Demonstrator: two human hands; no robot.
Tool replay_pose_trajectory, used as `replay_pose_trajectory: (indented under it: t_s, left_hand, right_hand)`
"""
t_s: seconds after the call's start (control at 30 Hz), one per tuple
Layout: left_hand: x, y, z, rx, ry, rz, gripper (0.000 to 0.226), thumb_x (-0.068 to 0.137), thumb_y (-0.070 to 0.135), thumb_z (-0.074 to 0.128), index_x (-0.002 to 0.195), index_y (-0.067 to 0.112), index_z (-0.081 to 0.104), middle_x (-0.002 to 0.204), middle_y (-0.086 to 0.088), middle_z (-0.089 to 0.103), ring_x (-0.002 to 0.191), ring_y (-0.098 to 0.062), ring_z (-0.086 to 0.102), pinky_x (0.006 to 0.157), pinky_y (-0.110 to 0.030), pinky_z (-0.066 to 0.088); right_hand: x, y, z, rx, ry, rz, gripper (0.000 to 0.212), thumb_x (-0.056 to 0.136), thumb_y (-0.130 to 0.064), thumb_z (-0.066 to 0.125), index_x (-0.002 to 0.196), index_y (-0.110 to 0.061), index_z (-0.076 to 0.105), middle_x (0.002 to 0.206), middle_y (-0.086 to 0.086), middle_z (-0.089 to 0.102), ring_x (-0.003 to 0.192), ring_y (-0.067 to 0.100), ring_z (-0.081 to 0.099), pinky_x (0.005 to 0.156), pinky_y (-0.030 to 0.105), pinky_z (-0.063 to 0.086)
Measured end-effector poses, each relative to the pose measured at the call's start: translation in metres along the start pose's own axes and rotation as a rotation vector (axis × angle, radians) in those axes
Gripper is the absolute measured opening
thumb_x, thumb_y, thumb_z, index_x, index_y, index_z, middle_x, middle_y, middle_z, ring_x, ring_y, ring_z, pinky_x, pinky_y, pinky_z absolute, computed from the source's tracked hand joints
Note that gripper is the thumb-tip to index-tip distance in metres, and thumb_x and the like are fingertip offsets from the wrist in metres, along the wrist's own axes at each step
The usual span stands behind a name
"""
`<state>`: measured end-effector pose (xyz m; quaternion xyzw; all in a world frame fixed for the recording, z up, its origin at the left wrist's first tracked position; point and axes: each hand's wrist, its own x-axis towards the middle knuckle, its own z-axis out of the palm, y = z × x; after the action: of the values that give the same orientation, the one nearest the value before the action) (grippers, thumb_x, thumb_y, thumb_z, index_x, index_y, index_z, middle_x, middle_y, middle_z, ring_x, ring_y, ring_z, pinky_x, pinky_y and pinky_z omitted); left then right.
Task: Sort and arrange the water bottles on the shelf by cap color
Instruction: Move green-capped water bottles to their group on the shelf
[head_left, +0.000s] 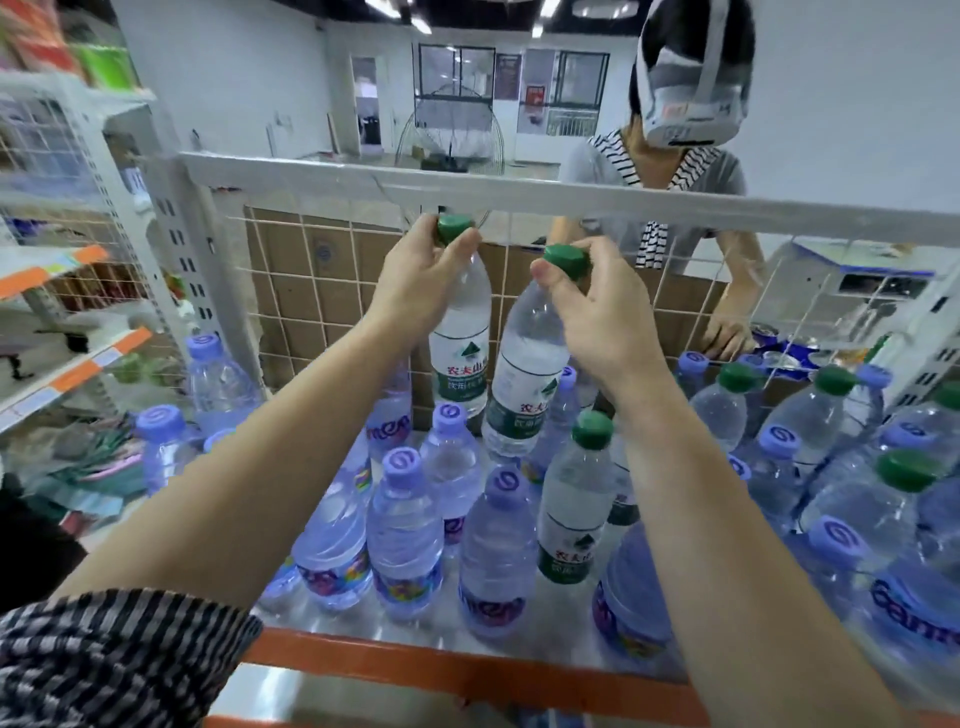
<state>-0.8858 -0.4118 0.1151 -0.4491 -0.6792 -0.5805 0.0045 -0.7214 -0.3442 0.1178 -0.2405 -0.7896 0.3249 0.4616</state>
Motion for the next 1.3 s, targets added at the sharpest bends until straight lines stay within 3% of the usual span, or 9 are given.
replay_pose_trajectory:
  t_s: [0.2, 0.33, 0.47, 0.53, 0.63, 0.83, 0.97, 1.1, 1.3]
  left_hand:
    - [-0.009, 0.065, -0.015, -0.136, 0.102, 0.285, 0.035, 0.102, 0.035, 0.046, 0.107, 0.003, 0.059, 0.080, 0.017, 0.057, 0.068, -0.001, 0.049, 0.065, -0.017, 0.038]
    - [-0.022, 0.094, -0.032, -0.220, 0.152, 0.316, 0.035, 0.102, 0.038, 0.043, 0.100, 0.008, 0.061, 0.091, 0.003, 0.071, 0.078, -0.019, 0.064, 0.079, -0.039, 0.051]
    - [-0.053, 0.124, -0.043, -0.305, 0.062, 0.358, 0.022, 0.102, 0.035, 0.045, 0.088, 0.019, 0.051, 0.072, 0.003, 0.069, 0.077, -0.030, 0.068, 0.079, -0.057, 0.054]
    - [-0.071, 0.134, -0.044, -0.320, 0.024, 0.363, 0.027, 0.100, 0.037, 0.047, 0.086, 0.016, 0.052, 0.065, 0.007, 0.067, 0.069, -0.020, 0.066, 0.074, -0.052, 0.057]
    - [-0.101, 0.144, -0.040, -0.327, -0.031, 0.342, 0.040, 0.095, 0.045, 0.049, 0.085, 0.006, 0.055, 0.067, 0.002, 0.070, 0.065, -0.023, 0.066, 0.069, -0.042, 0.051]
    - [-0.179, 0.153, -0.004, -0.389, -0.130, 0.261, 0.029, 0.093, 0.046, 0.051, 0.077, 0.022, 0.052, 0.060, 0.009, 0.067, 0.062, -0.022, 0.066, 0.062, -0.029, 0.050]
    - [-0.224, 0.155, 0.040, -0.411, -0.234, 0.236, 0.028, 0.094, 0.046, 0.049, 0.078, 0.023, 0.050, 0.061, 0.007, 0.066, 0.066, -0.028, 0.065, 0.069, -0.050, 0.054]
    - [-0.266, 0.159, 0.097, -0.477, -0.336, 0.190, 0.029, 0.095, 0.045, 0.050, 0.079, 0.021, 0.050, 0.059, 0.003, 0.065, 0.066, -0.031, 0.064, 0.070, -0.059, 0.051]
    - [-0.328, 0.193, 0.211, -0.512, -0.489, 0.138, 0.030, 0.096, 0.048, 0.049, 0.082, 0.021, 0.052, 0.068, -0.005, 0.069, 0.071, -0.030, 0.065, 0.071, -0.056, 0.051]
  right_hand:
    - [0.007, -0.046, -0.027, 0.193, 0.096, -0.190, 0.031, 0.098, -0.026, 0.056, 0.109, 0.002, 0.053, 0.104, 0.018, 0.065, 0.095, 0.028, 0.062, 0.089, 0.038, 0.051]
    - [0.000, -0.078, -0.053, 0.199, 0.160, -0.291, 0.023, 0.100, -0.027, 0.052, 0.105, -0.004, 0.051, 0.101, 0.020, 0.065, 0.091, 0.036, 0.063, 0.085, 0.052, 0.052]
    - [-0.024, -0.104, -0.074, 0.229, 0.181, -0.314, 0.010, 0.099, -0.029, 0.053, 0.095, -0.021, 0.049, 0.084, -0.001, 0.064, 0.079, 0.028, 0.068, 0.075, 0.051, 0.057]
    - [-0.044, -0.109, -0.082, 0.238, 0.188, -0.284, 0.020, 0.098, -0.030, 0.053, 0.101, -0.011, 0.052, 0.082, -0.007, 0.062, 0.076, 0.017, 0.069, 0.072, 0.044, 0.060]
    - [-0.079, -0.106, -0.095, 0.231, 0.215, -0.245, 0.030, 0.097, -0.034, 0.054, 0.105, -0.005, 0.057, 0.085, 0.005, 0.068, 0.075, 0.026, 0.069, 0.070, 0.051, 0.059]
    - [-0.149, -0.081, -0.134, 0.150, 0.292, -0.124, 0.042, 0.097, -0.038, 0.053, 0.109, 0.002, 0.059, 0.090, 0.015, 0.070, 0.079, 0.033, 0.068, 0.073, 0.052, 0.056]
    - [-0.201, -0.053, -0.168, 0.119, 0.352, -0.040, 0.025, 0.098, -0.029, 0.053, 0.101, -0.006, 0.060, 0.075, -0.007, 0.065, 0.069, 0.015, 0.067, 0.065, 0.031, 0.055]
    - [-0.245, -0.023, -0.213, 0.095, 0.412, 0.054, 0.014, 0.100, -0.023, 0.052, 0.093, -0.011, 0.054, 0.078, 0.011, 0.064, 0.068, 0.022, 0.066, 0.064, 0.027, 0.055]
    - [-0.303, 0.041, -0.315, -0.032, 0.446, 0.150, 0.022, 0.101, -0.024, 0.052, 0.097, -0.002, 0.056, 0.082, 0.021, 0.065, 0.074, 0.034, 0.065, 0.073, 0.054, 0.053]
